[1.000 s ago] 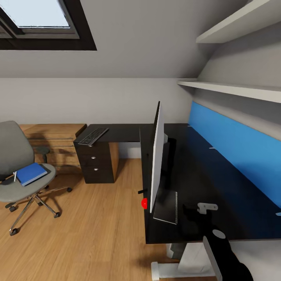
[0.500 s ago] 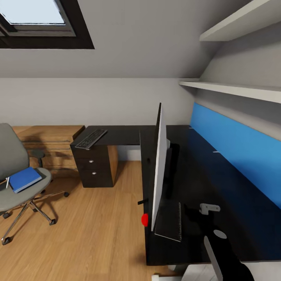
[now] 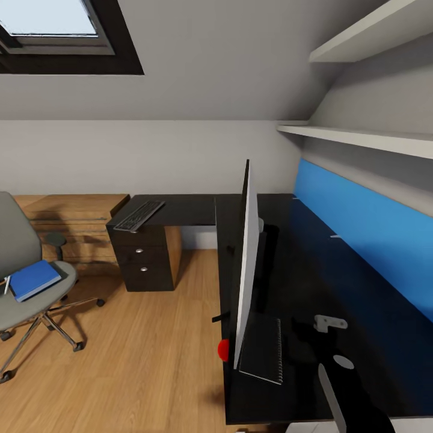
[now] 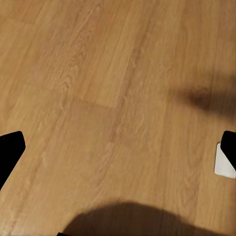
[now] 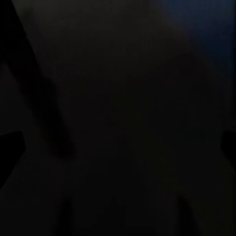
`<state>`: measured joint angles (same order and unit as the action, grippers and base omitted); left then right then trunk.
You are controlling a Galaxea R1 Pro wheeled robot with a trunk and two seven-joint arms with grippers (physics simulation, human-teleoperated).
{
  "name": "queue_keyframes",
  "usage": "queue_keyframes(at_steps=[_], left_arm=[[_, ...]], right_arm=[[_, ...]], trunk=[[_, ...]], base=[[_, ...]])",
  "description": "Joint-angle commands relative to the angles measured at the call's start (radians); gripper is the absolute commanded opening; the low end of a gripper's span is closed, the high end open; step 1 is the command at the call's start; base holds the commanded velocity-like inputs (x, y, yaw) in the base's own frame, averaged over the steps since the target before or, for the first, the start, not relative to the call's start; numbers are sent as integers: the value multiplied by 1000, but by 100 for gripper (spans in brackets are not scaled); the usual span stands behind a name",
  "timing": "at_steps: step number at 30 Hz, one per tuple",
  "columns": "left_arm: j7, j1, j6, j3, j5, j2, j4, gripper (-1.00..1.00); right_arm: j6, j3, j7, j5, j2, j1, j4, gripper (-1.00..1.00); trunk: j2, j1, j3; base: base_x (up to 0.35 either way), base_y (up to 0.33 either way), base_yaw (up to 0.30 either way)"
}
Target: In the bedroom, organize the workspace by keeping the computer under the desk, ensuring the monitor is on the desk, placing the keyboard on the desk next to the monitor, placing the mouse on the desk next to the keyboard, moving the folder from the swivel chair onto the desk next to the mouse, stacking the notebook on top of the folder with the pen on top of the notebook, and positioning the swivel chair next to the desk.
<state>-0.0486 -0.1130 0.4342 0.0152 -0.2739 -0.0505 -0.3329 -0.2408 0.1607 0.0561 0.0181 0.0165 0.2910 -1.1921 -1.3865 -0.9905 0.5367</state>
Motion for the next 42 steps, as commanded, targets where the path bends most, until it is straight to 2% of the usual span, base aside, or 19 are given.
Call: queue_keyframes(at_steps=[1, 11, 15, 16, 24, 36, 42], left_arm=[[-5, 0, 3, 2, 1, 0, 0, 100], [-5, 0, 3, 2, 1, 0, 0, 100], [-5, 0, 3, 2, 1, 0, 0, 100], [-5, 0, 3, 2, 1, 0, 0, 100], [-5, 0, 3, 2, 1, 0, 0, 100], [-5, 0, 3, 3, 0, 0, 0, 100], [-5, 0, 3, 3, 0, 0, 1, 100]], right_arm=[[-6, 3, 2, 2, 0, 0, -1, 100], [-9, 9, -1, 1, -6, 20, 82, 100], [-8, 10, -2, 0, -10, 68, 128, 100], [-8, 10, -2, 0, -16, 95, 148, 100], [-9, 10, -3, 0, -45, 186, 202, 100], [-12, 10, -13, 0, -65, 253, 229, 100], [-15, 10, -66, 0, -76, 288, 286, 100]], trunk=[[-1, 0, 1], [-1, 0, 1], [-1, 0, 1], [-1, 0, 1], [-1, 0, 1], [-1, 0, 1], [-1, 0, 1]], base=[[7, 0, 0], [2, 0, 0], [0, 0, 0], [0, 0, 0], [0, 0, 0], [0, 0, 0], [0, 0, 0]])
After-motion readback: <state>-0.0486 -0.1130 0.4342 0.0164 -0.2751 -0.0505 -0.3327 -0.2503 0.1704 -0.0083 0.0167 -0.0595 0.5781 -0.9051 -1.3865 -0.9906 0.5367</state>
